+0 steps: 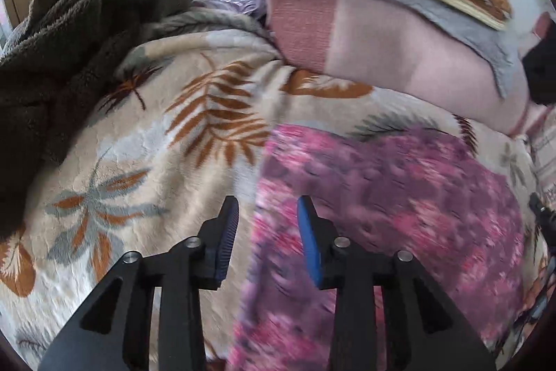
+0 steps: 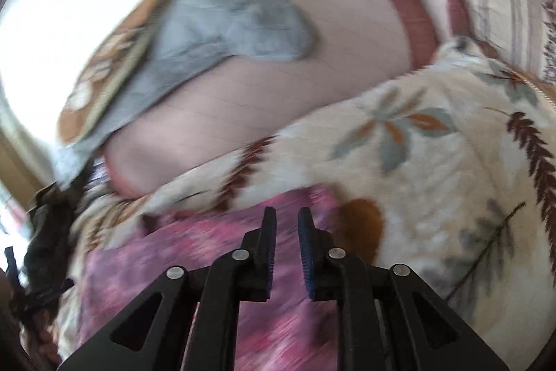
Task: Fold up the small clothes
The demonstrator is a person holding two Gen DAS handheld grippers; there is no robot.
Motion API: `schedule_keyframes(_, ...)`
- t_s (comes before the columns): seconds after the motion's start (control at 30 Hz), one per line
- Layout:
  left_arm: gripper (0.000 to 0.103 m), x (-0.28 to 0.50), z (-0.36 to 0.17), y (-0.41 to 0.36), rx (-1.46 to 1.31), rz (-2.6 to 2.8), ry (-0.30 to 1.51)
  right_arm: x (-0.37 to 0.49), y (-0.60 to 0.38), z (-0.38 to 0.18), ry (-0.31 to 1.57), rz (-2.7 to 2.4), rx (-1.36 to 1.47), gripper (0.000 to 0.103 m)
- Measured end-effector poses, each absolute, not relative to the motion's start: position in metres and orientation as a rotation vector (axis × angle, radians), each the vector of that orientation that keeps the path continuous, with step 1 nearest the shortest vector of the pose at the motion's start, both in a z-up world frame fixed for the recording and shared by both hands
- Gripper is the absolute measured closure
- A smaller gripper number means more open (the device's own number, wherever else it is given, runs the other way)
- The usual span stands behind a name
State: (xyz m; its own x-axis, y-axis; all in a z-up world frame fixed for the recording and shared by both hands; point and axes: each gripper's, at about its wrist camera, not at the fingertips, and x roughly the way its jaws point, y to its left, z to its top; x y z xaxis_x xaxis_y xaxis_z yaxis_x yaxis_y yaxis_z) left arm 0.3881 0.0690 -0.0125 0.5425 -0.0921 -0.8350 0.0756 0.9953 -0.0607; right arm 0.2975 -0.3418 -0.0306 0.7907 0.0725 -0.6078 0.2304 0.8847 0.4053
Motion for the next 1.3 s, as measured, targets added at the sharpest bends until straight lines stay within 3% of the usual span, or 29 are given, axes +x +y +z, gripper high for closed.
schedule_keyframes(0.17,0.07,0.374,-0.012,0.048,0.004,-0.124,1.014,0.305,-0.312,-0.07,0.9,-0.076,0.446,0.076)
schedule_keyframes(0.47,0.064,0.342,0.001,0.039,0.049,-0.116,1.009,0.253,-0.301,-0.051,0.865,-0.048,0.476,0.067)
schedule_keyframes(0.57,0.064,0.333,0.001,0.04,0.054,-0.107,1.025,0.236,-0.299,-0.06,0.91,-0.056,0.46,0.069)
schedule_keyframes(0.63,0.06,0.322,0.0,0.04,0.066,-0.109,1.031,0.217,-0.298,-0.055,0.879,-0.041,0.477,0.067)
schedule_keyframes(0.73,0.043,0.305,-0.011,0.038,0.097,-0.102,1.044,0.198,-0.293,-0.06,0.858,-0.005,0.517,0.062)
schedule_keyframes(0.77,0.041,0.302,-0.017,0.036,0.117,-0.099,1.056,0.194,-0.289,-0.067,0.888,-0.002,0.513,0.058)
schedule_keyframes(0.87,0.041,0.297,-0.053,0.03,0.189,-0.091,1.196,0.188,-0.278,-0.076,0.935,-0.003,0.439,0.058)
schedule_keyframes(1.07,0.042,0.257,-0.044,0.065,-0.038,-0.157,1.212,0.151,-0.301,-0.05,0.843,-0.113,0.531,0.057)
schedule_keyframes(1.3,0.042,0.234,-0.063,0.085,-0.275,-0.256,1.295,0.141,-0.343,-0.082,0.826,-0.252,0.761,0.052)
